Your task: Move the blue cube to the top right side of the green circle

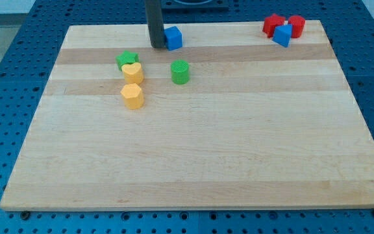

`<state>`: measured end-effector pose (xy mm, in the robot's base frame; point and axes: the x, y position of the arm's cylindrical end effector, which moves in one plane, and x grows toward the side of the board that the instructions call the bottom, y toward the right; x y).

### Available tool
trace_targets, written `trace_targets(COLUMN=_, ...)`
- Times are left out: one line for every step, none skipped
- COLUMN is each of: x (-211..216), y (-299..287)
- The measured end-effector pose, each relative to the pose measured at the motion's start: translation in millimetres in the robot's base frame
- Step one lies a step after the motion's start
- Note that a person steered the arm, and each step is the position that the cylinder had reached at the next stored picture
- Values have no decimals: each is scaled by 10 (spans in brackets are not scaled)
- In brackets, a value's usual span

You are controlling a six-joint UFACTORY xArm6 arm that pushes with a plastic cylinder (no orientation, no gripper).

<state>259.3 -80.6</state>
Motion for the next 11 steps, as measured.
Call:
trace_targets(x=0, y=-186)
trace_targets(x=-2, y=-325)
trace_targets(x=-206, y=-315)
trace_targets(x=-251, y=9)
trace_targets(x=-235, y=466)
trace_targets(x=-213, y=949)
trace_targets(x=-213, y=1486)
trace_targets(x=-222, y=1519)
trace_targets(x=-366, y=1284)
trace_targets(x=-324, y=685)
trace_targets(x=-23, y=183)
